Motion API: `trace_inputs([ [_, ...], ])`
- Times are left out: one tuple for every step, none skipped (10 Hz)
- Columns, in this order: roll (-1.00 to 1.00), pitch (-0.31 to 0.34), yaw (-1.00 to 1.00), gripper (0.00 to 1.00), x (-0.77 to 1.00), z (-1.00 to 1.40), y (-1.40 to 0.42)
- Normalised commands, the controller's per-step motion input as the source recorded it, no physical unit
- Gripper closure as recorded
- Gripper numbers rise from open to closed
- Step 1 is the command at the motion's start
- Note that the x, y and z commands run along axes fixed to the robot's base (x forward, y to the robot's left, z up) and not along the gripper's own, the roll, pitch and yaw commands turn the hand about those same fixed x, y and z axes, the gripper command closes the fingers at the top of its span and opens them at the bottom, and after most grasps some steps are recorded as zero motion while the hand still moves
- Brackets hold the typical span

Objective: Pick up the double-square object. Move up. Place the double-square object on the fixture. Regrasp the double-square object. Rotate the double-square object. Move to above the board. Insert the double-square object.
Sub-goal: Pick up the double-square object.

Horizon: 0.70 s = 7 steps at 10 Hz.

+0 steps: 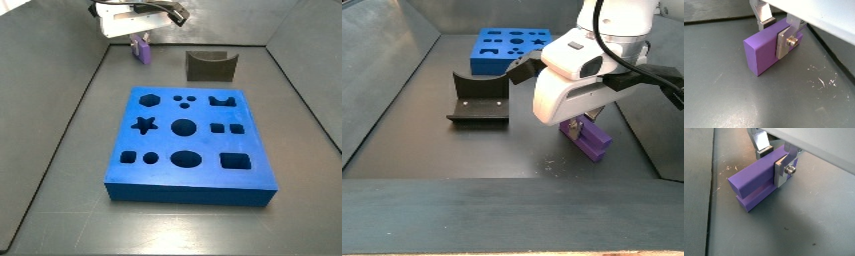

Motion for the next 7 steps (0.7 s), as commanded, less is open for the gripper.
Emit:
trace_inputs([
  [0.0, 0.0, 0.0, 1.0, 0.0, 0.0, 0.0],
  [0.0, 0.0, 0.0, 1.0, 0.0, 0.0, 0.0],
  [0.0, 0.0, 0.0, 1.0, 0.0, 0.0, 0.0],
  [0.0, 0.0, 0.0, 1.0, 0.0, 0.0, 0.0],
  [0.0, 0.0, 0.0, 1.0, 0.0, 0.0, 0.0],
  [0.0, 0.0, 0.0, 1.0, 0.0, 0.0, 0.0],
  [0.0, 0.0, 0.0, 1.0, 0.0, 0.0, 0.0],
])
